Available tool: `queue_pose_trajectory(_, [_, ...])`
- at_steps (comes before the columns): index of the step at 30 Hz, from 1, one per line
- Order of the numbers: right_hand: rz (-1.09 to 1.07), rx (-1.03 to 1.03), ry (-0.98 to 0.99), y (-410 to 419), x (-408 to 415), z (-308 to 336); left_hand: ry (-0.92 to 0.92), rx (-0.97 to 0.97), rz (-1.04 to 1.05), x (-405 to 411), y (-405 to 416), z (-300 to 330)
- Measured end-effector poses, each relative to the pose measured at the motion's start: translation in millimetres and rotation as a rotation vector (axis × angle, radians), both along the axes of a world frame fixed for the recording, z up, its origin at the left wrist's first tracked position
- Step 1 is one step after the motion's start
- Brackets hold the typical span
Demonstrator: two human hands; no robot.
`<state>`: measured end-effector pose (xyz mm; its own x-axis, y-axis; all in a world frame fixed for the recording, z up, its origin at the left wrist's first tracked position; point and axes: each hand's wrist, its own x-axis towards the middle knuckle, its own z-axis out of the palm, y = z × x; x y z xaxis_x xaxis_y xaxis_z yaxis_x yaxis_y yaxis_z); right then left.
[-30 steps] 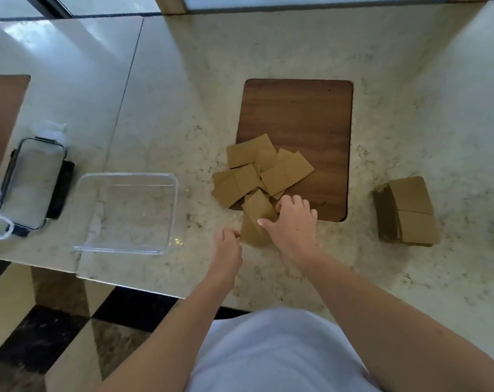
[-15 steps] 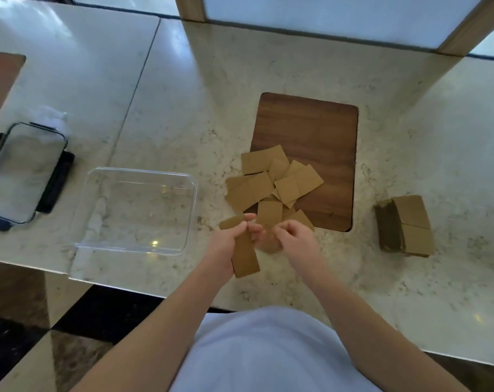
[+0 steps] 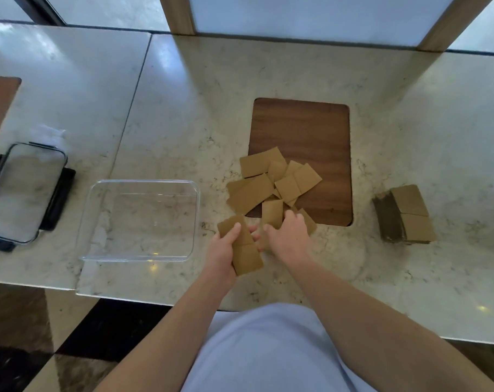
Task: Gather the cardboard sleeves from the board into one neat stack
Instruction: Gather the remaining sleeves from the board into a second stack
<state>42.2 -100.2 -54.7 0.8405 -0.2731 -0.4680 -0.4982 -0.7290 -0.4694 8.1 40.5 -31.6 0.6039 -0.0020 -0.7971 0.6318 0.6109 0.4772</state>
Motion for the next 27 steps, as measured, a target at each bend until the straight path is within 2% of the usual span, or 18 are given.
queue_pose_trajectory(5, [-0.321,0.536,-0.03,-22,-5,22,0.036,0.012,-0.03,7,0,1])
queue_pose_trajectory(7, [-0.405,0.7,0.033,-38,-9,36,0.018,-0.029,-0.079,7,-2,3])
queue_pose_trajectory(9, [-0.38,0.765,0.159,-51,-12,49,-0.019,-0.097,-0.128,7,-5,6])
queue_pose_trajectory(12, [-0.106,0.67,0.299,-57,-16,57,-0.039,-0.088,-0.203,8,-12,6])
queue_pose_trajectory(14, [0.118,0.539,0.261,-49,-18,59,-0.025,-0.131,-0.2,10,-18,8])
queue_pose_trajectory(16, [0.386,0.289,0.204,-40,-22,54,0.01,-0.161,-0.24,10,-24,7])
queue_pose_trajectory(18, [0.568,0.057,0.173,-32,-26,46,0.056,-0.096,-0.329,10,-28,6])
queue_pose_trajectory(20, [0.577,-0.013,0.168,-29,-28,37,0.108,-0.037,-0.348,7,-27,1])
queue_pose_trajectory(21, [0.512,0.009,0.161,-31,-25,36,0.127,-0.042,-0.323,8,-25,1])
queue_pose_trajectory(24, [0.351,-0.056,-0.011,-48,-8,34,0.153,-0.163,-0.165,13,-17,3])
queue_pose_trajectory(25, [0.375,-0.112,-0.064,-54,-3,31,0.159,-0.197,-0.131,13,-15,3])
queue_pose_trajectory(27, [0.494,-0.108,-0.045,-58,9,27,0.152,-0.223,-0.128,10,-13,1])
